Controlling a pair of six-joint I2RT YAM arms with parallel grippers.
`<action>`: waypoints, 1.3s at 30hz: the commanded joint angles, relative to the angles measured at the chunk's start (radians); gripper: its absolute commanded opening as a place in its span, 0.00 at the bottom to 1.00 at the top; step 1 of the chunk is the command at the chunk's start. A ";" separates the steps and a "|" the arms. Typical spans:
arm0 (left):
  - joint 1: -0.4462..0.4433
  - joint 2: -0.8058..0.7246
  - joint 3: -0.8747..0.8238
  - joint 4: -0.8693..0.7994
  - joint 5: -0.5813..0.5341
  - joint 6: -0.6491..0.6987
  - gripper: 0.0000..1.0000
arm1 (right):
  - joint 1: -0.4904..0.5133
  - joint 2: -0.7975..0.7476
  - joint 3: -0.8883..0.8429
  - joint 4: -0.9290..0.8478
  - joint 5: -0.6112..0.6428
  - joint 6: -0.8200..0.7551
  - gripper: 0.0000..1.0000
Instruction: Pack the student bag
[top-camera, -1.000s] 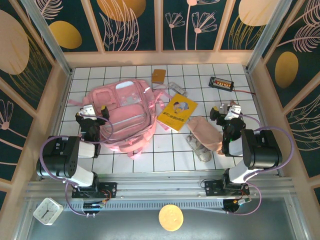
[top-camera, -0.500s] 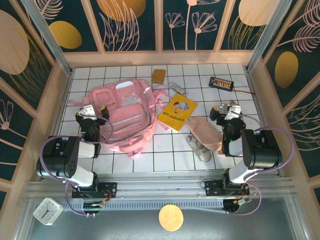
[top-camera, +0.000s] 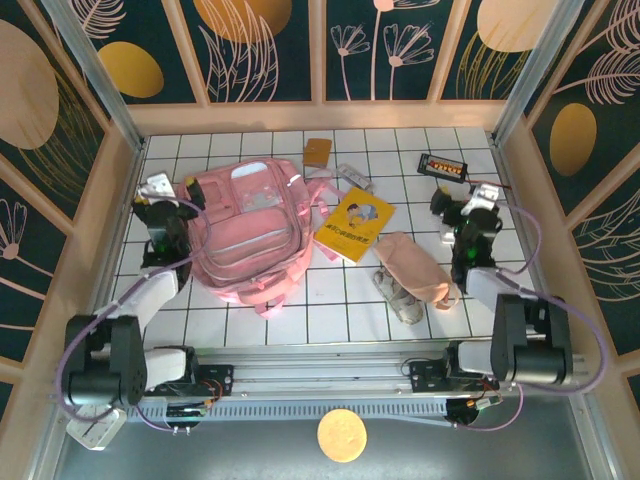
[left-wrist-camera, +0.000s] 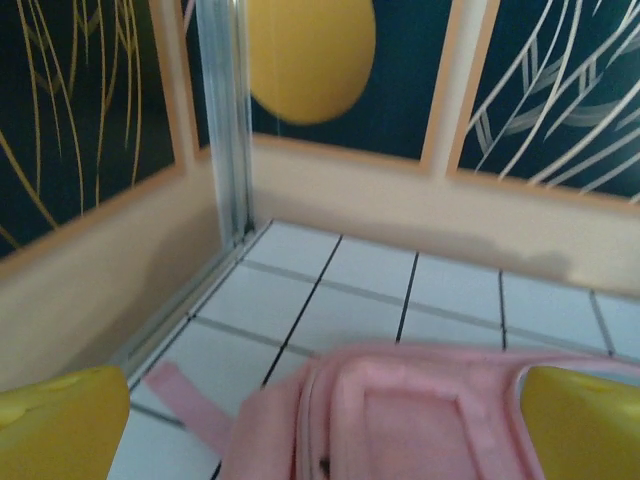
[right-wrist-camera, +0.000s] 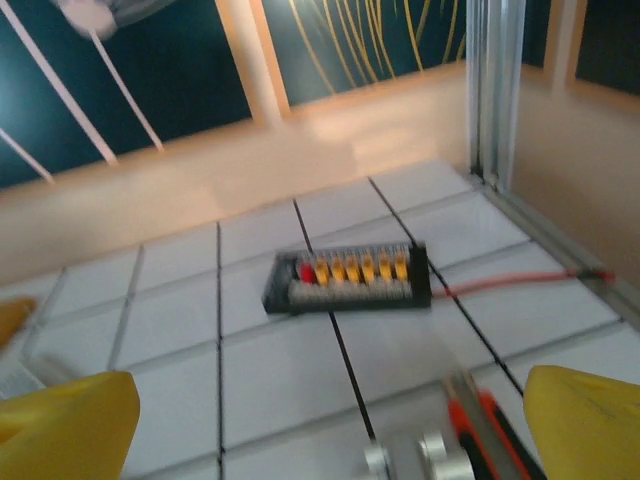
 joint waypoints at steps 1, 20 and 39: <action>0.006 -0.066 0.123 -0.389 0.094 -0.054 0.99 | 0.003 -0.076 0.210 -0.486 -0.028 0.158 0.99; -0.165 -0.179 0.277 -1.085 0.462 -0.113 0.99 | 0.537 0.447 0.808 -1.035 -0.632 0.413 0.87; -0.239 -0.249 0.149 -1.120 0.476 -0.392 0.87 | 0.771 0.612 0.855 -1.102 -0.529 0.546 0.76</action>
